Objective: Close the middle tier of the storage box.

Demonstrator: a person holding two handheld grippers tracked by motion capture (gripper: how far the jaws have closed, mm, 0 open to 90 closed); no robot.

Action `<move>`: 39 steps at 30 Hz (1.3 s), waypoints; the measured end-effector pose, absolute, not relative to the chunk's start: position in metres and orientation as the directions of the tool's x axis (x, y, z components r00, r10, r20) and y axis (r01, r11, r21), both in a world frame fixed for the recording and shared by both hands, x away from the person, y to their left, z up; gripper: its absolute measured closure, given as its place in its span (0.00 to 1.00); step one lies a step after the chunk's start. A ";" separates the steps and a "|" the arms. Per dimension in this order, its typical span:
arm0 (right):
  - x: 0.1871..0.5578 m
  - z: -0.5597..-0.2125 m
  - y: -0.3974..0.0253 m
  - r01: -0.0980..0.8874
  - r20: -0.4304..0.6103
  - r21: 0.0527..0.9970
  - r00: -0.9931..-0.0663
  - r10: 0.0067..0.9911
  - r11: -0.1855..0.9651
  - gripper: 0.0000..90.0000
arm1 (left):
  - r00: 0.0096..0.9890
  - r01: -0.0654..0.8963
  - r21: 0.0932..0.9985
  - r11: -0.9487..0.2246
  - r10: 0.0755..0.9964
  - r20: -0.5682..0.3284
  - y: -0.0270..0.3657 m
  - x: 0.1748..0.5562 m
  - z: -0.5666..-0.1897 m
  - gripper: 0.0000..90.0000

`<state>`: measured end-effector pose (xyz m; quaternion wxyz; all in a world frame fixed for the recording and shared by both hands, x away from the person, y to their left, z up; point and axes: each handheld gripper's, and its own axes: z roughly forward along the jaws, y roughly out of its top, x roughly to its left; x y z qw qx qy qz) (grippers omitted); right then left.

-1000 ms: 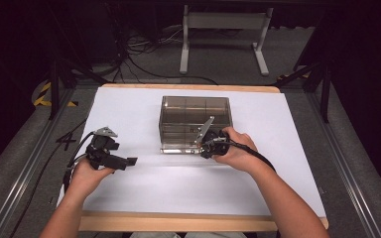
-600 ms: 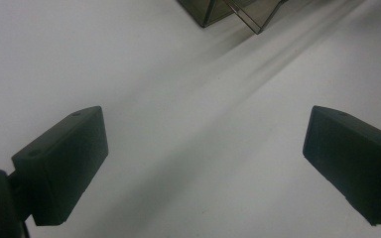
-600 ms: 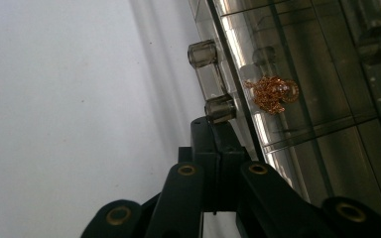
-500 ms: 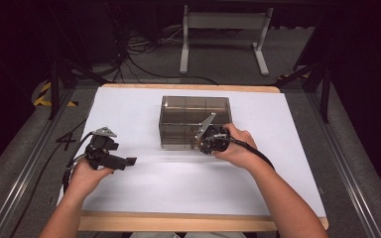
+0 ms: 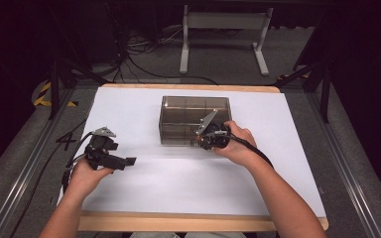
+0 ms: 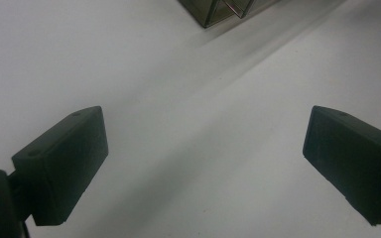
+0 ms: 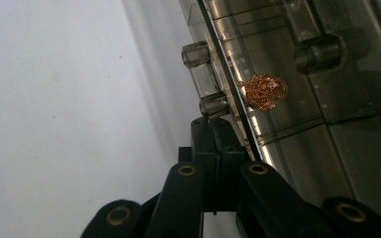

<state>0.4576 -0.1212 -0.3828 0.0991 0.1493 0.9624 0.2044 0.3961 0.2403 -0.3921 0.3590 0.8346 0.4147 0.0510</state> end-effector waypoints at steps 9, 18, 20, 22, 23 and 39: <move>0.462 -0.383 -0.121 0.265 -0.153 0.429 -0.921 0.359 0.863 1.00 | 0.651 0.657 0.640 -0.399 0.727 -0.216 0.240 0.396 -0.392 0.05; 0.467 -0.385 -0.120 0.283 -0.169 0.439 -0.906 0.387 0.853 1.00 | 0.647 0.660 0.640 -0.393 0.730 -0.219 0.241 0.396 -0.392 0.05; 0.468 -0.385 -0.120 0.286 -0.167 0.437 -0.906 0.390 0.853 1.00 | 0.647 0.660 0.641 -0.392 0.730 -0.219 0.241 0.396 -0.392 0.05; 0.469 -0.385 -0.120 0.289 -0.173 0.439 -0.902 0.396 0.851 1.00 | 0.647 0.660 0.641 -0.392 0.730 -0.220 0.241 0.396 -0.392 0.05; 0.469 -0.385 -0.120 0.289 -0.172 0.439 -0.902 0.395 0.851 1.00 | 0.647 0.660 0.642 -0.391 0.730 -0.221 0.241 0.396 -0.392 0.05; 0.466 -0.389 -0.115 0.313 -0.235 0.448 -0.863 0.448 0.838 1.00 | 0.646 0.658 0.644 -0.389 0.731 -0.219 0.242 0.396 -0.392 0.05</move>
